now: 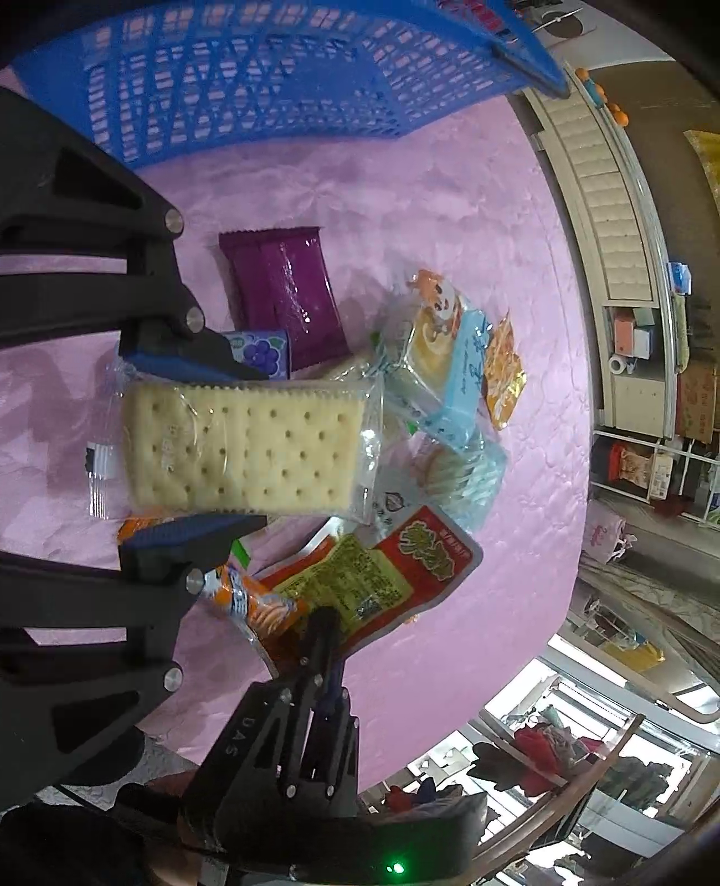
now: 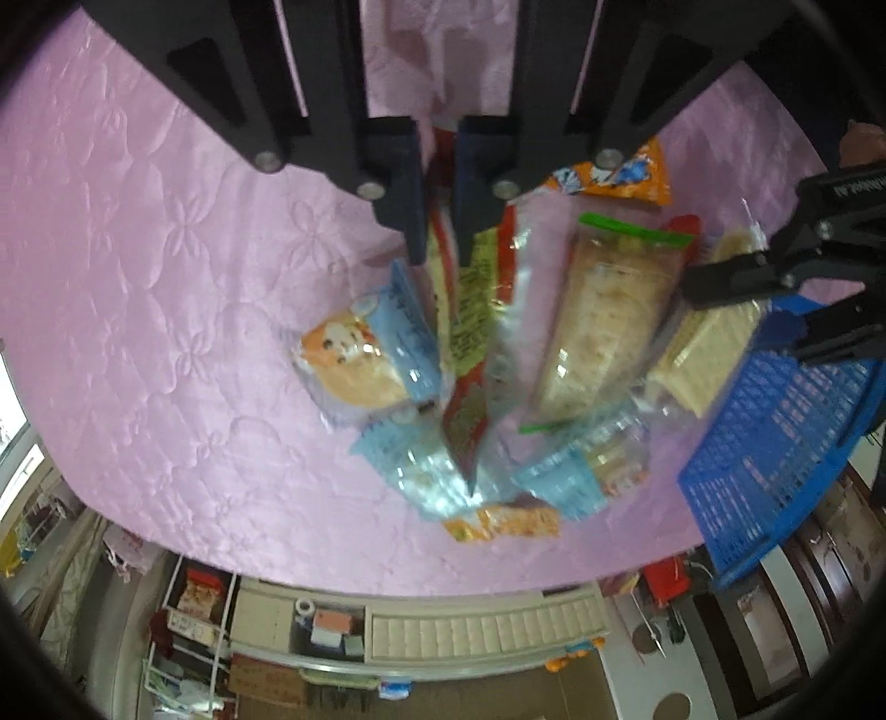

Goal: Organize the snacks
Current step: 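Carry the cracker pack and red bag over the blue basket with both tools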

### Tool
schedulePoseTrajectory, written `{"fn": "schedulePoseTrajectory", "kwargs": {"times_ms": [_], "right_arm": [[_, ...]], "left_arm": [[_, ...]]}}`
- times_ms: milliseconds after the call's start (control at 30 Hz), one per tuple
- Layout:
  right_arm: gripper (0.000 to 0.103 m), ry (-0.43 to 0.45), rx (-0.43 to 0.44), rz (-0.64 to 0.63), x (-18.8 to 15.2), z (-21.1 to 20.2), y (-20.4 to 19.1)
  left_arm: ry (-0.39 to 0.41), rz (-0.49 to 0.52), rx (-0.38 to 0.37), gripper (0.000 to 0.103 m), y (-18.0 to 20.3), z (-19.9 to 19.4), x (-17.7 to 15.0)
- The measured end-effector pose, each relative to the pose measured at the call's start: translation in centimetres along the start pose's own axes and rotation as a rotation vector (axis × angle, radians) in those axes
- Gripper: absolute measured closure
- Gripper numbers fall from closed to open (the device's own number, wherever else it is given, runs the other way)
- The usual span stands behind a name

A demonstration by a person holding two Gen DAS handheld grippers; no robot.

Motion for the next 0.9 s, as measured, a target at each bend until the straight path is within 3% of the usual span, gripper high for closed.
{"fn": "schedulePoseTrajectory", "kwargs": {"times_ms": [433, 900], "right_arm": [[0.098, 0.169, 0.039, -0.008, 3.0, -8.1, -1.7], [0.098, 0.301, 0.107, -0.091, 5.9, -15.8, -8.9]], "left_arm": [[0.117, 0.001, 0.029, 0.064, 0.7, -8.0, 0.9], [0.257, -0.007, 0.086, 0.064, -1.4, -18.6, 0.2]]}}
Point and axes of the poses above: each gripper's, at about its wrist camera, not at the fingertips, and z roughly the way its jaws point, y to its right, x to its top, the point moved 8 cm from there along z, roughly the way its jaws point, and after that the axes turned 1 degree about -z, right-handed, at the moved point
